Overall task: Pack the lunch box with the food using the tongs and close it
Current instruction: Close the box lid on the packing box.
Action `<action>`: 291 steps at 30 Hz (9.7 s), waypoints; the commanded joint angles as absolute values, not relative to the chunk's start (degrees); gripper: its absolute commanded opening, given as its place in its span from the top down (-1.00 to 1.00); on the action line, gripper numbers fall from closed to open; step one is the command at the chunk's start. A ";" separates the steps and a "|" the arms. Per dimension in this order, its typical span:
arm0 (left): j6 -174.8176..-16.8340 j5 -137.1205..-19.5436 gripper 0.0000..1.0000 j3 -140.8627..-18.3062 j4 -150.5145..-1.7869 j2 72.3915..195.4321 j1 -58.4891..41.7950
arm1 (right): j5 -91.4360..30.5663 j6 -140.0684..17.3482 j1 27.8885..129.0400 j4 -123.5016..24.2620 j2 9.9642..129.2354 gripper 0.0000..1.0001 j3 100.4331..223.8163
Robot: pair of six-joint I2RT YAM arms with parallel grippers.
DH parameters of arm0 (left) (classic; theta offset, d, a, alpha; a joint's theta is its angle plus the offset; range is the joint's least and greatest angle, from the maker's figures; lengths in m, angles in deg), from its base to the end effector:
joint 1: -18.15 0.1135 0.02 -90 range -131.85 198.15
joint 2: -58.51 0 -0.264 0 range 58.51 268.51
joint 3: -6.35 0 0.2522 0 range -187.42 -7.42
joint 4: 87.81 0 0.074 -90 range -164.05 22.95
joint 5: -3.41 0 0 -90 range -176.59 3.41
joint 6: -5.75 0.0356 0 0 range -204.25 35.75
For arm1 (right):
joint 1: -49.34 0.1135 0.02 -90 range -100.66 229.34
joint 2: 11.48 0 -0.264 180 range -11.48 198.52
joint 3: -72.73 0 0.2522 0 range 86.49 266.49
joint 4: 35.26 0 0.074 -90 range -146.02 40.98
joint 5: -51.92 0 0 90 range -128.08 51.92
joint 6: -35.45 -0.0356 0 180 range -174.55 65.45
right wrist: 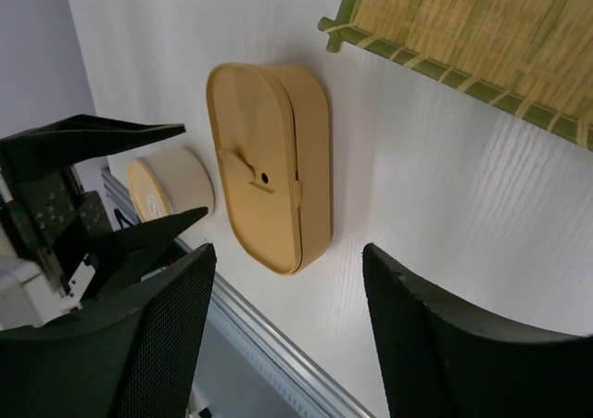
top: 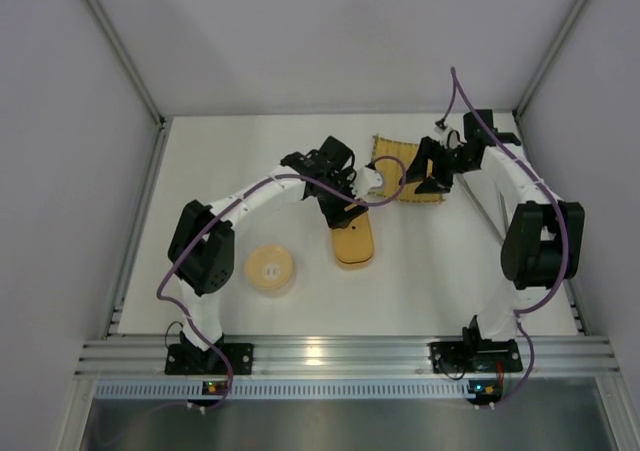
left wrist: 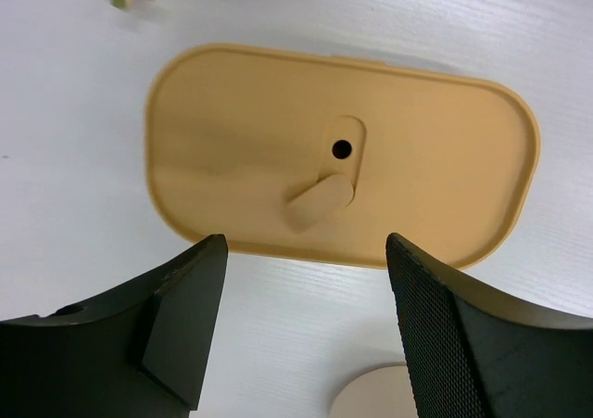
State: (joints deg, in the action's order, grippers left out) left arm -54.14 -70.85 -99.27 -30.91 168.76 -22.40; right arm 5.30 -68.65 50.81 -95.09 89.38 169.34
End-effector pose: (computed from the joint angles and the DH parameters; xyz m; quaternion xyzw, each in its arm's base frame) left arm 0.3086 -0.2767 0.2457 0.5827 0.7639 -0.1543 0.2305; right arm 0.3642 0.0338 0.2643 0.0172 0.9092 0.3851 0.1577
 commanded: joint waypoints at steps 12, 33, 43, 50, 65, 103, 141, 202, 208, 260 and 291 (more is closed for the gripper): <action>-61.12 -71.65 -0.47 -104.18 -36.25 167.49 -21.49 | -2.65 -72.82 62.43 -82.62 97.40 0.33 173.32; -63.68 -68.40 -0.47 -99.53 -37.92 164.50 -16.92 | -5.12 -74.32 67.00 -78.12 107.17 0.58 179.04; -63.68 -67.79 -0.47 -98.91 -37.92 164.50 -16.65 | -4.94 -73.44 68.76 -79.70 108.58 0.70 178.51; -63.68 -66.47 -0.47 -98.38 -38.01 164.59 -16.74 | -5.03 -73.44 69.20 -79.96 108.75 0.70 178.42; -64.91 -64.62 -0.47 -98.82 -38.63 168.46 -17.53 | -5.12 -73.44 69.29 -80.93 107.08 0.49 178.77; -68.86 -62.96 0.18 -105.85 -41.79 178.30 -15.95 | -5.29 -72.74 68.85 -82.60 107.61 0.51 177.90; -64.30 -69.28 -0.27 -92.58 -43.64 170.13 -19.72 | -4.33 -71.51 65.34 -84.44 104.98 0.49 178.60; -64.21 -68.66 -0.38 -81.86 -47.59 164.59 -26.32 | 5.78 -57.79 64.72 -89.63 97.41 -0.07 162.08; -64.91 -68.66 -0.37 -81.68 -47.85 163.54 -26.32 | 5.25 -58.76 66.74 -88.75 99.35 -0.04 162.87; -68.87 -59.96 0.53 -80.71 -46.01 160.19 -18.85 | -0.28 -59.73 72.45 -89.45 102.16 -0.03 162.43; -69.13 -60.23 0.54 -85.81 -48.82 167.40 -19.55 | 0.68 -58.76 72.45 -90.51 103.57 -0.03 162.52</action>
State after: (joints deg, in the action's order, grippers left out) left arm -69.39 -60.31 -83.71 -45.82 165.31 -19.21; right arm 1.65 -60.55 71.58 -89.32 101.68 162.28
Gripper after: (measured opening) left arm 0.230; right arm 0.517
